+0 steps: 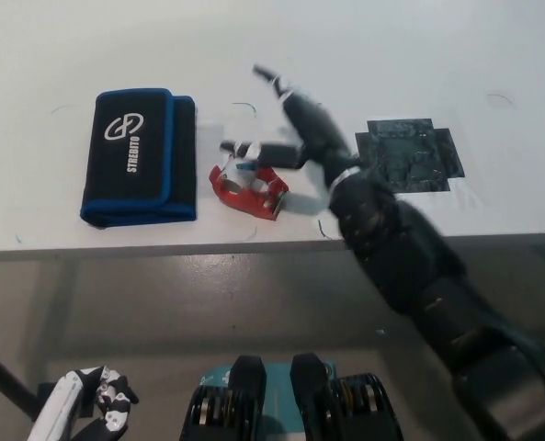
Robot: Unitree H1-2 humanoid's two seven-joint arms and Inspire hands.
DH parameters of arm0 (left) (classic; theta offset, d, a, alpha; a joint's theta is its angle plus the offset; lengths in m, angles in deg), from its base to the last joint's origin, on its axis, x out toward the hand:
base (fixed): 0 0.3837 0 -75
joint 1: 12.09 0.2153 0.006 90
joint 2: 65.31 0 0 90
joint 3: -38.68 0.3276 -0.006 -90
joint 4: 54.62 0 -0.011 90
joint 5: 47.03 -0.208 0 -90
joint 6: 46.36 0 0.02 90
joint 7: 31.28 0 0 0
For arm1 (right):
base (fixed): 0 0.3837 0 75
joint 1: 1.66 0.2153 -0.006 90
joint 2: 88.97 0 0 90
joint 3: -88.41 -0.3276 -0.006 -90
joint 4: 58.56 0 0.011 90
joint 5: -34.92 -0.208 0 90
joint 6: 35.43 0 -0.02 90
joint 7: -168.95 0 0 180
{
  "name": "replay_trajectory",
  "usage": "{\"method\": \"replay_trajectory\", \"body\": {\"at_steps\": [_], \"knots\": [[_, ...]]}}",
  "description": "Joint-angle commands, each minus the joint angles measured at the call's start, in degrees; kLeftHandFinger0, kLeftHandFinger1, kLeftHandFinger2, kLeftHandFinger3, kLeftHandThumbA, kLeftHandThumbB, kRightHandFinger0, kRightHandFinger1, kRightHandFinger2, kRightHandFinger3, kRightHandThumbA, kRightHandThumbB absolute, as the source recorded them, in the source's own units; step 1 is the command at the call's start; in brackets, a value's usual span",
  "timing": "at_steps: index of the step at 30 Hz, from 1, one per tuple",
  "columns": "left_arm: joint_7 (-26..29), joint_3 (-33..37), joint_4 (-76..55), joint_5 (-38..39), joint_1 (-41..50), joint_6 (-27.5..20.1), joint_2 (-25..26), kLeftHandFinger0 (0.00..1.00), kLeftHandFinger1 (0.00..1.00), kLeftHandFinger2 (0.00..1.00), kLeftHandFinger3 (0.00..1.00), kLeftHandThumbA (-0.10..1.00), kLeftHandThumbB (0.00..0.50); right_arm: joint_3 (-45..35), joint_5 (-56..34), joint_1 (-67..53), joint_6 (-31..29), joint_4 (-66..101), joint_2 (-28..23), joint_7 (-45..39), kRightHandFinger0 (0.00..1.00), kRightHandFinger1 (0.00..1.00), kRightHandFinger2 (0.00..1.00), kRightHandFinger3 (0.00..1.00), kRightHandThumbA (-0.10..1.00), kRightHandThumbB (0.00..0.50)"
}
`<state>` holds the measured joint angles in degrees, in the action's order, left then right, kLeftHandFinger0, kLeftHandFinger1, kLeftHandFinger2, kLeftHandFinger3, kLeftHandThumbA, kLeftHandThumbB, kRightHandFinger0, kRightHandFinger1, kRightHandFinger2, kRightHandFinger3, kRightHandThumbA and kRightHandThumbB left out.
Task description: Use the right hand to move the tape on the right hand side to the notebook on the left hand side
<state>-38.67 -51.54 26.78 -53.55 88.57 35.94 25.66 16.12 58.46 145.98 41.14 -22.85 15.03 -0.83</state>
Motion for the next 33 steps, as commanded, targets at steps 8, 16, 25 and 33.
{"method": "replay_trajectory", "body": {"at_steps": [8,16,25,33], "knots": [[-0.7,-0.1,-0.8,0.0,0.2,-1.5,1.5,0.31,0.17,0.18,0.33,0.10,0.081,-4.4,-2.4,-9.2,11.4,36.2,-10.6,-10.1,1.00,1.00,1.00,1.00,0.87,0.384],[-1.0,0.2,0.0,0.1,0.5,-2.1,1.5,0.30,0.17,0.18,0.33,0.09,0.081,-8.5,-3.7,-26.2,14.7,57.7,-16.5,-11.6,1.00,1.00,1.00,1.00,0.96,0.400],[-0.6,-0.1,0.3,0.0,-0.3,-1.5,1.3,0.26,0.16,0.18,0.34,0.03,0.074,-11.7,-2.6,-46.6,10.4,72.4,-19.8,-10.6,1.00,1.00,1.00,1.00,0.88,0.415],[-0.6,0.0,1.2,0.2,-0.6,-2.1,1.3,0.23,0.15,0.17,0.33,0.07,0.079,-11.5,2.2,-62.0,5.3,74.1,-20.9,-8.6,1.00,1.00,1.00,1.00,0.96,0.366]]}}
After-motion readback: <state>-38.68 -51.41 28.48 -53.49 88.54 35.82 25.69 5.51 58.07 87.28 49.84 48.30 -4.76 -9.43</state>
